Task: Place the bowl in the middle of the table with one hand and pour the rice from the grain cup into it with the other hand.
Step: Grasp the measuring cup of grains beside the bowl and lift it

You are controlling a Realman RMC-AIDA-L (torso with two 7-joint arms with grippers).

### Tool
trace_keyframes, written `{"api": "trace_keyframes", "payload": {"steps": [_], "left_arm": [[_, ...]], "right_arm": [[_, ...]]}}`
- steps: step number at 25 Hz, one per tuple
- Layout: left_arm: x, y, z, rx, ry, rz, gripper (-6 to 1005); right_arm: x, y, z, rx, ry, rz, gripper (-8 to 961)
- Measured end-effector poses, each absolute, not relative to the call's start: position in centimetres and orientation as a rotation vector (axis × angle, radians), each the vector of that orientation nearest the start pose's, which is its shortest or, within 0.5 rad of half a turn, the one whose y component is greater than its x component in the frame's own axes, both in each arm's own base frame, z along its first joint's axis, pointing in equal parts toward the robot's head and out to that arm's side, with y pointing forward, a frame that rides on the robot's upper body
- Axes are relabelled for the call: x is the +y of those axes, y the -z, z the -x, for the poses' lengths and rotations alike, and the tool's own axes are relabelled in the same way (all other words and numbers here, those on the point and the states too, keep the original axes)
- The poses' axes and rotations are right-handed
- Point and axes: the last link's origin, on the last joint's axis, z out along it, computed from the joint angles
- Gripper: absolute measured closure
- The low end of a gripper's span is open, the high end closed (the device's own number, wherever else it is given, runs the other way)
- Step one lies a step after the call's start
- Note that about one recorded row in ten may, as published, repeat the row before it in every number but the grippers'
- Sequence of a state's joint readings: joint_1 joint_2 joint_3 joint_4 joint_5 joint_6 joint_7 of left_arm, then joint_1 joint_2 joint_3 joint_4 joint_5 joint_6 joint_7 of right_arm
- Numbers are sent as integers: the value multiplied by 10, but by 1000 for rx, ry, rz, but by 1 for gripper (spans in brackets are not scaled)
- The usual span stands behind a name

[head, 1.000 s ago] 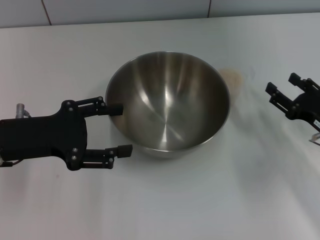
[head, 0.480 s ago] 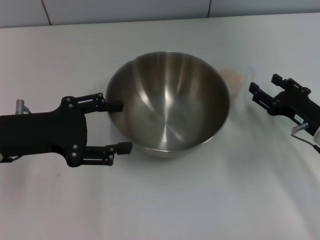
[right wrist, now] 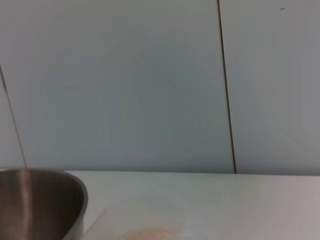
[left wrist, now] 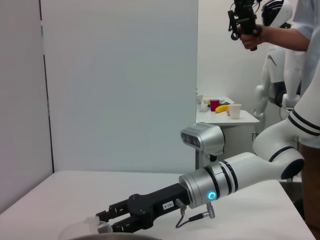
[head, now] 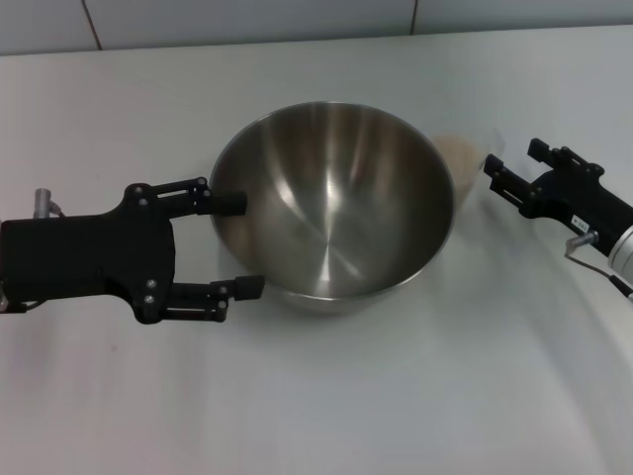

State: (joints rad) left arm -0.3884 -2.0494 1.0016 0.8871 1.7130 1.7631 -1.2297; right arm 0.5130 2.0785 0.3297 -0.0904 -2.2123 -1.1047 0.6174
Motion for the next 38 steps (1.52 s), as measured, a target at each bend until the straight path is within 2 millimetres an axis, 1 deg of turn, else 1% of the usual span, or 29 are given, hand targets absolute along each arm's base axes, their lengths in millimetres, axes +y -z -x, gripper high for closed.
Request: {"api": "trace_keyframes", "payload": {"steps": [3,11,19,27,30,38], "left_arm": [[293,-19,227,-60,849,2893,170],[294,-19,227,-50,843,2888,171],[296,-18,228,-53,820,2884,171],[299,-15,226,-50,802,2889,171],[299,-15,227,-53,799,2886,171],[300,-15,226,-54,798,2882,171]], "right_arm": [[328,34,-345,751,-638,1953,244],[340,35,-342,759,-601,1948,244],[347,34,-337,739,-605,1956,244],[350,34,-335,735,-600,1959,308],[349,35,-335,699,-580,1967,333],[348,36,-335,683,-576,1970,397]]}}
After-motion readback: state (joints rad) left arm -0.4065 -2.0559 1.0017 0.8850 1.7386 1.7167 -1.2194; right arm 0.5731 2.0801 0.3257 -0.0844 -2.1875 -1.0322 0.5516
